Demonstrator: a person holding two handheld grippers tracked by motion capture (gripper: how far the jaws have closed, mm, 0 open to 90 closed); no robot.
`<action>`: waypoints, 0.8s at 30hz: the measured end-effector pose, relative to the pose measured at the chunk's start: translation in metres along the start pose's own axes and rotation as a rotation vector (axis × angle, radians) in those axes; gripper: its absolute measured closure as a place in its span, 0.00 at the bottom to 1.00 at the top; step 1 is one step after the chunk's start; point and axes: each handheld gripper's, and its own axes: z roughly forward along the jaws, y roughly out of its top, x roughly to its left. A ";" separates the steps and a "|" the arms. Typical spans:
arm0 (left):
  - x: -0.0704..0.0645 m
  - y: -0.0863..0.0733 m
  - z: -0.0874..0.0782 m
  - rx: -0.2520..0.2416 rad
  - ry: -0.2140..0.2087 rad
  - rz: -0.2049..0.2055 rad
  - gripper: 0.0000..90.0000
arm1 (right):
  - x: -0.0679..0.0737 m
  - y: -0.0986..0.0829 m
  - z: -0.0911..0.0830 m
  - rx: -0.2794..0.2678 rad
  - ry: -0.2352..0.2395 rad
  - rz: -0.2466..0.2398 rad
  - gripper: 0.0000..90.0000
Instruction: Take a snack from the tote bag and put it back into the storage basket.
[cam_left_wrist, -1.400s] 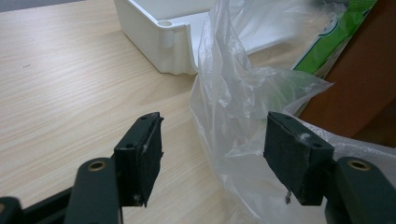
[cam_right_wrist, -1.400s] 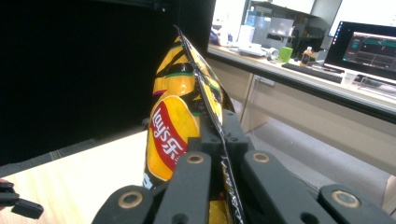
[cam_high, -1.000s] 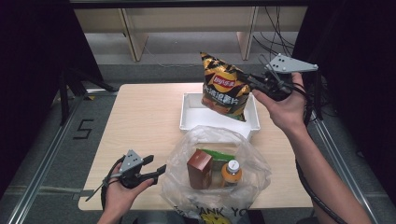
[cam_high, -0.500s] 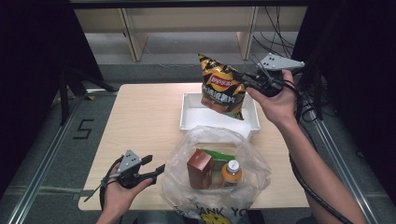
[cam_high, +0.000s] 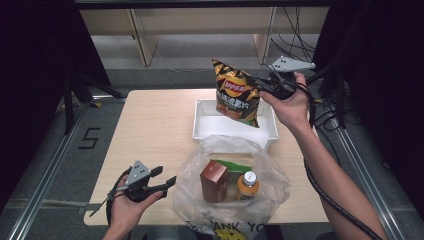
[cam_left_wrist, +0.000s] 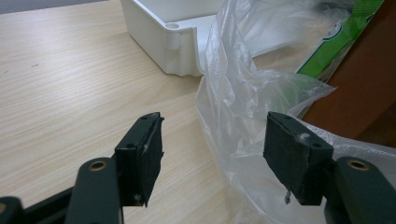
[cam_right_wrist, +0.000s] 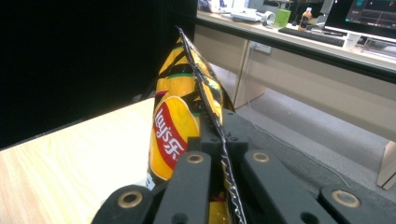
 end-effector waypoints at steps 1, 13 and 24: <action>0.000 0.000 0.000 0.000 0.001 -0.002 0.41 | -0.001 -0.001 0.002 0.000 -0.006 -0.004 1.00; -0.001 0.000 0.000 -0.003 -0.002 -0.003 0.41 | -0.005 -0.004 0.019 0.019 -0.004 0.002 1.00; -0.001 -0.002 0.000 -0.004 -0.001 -0.018 0.41 | -0.011 -0.012 0.035 0.043 -0.012 -0.006 1.00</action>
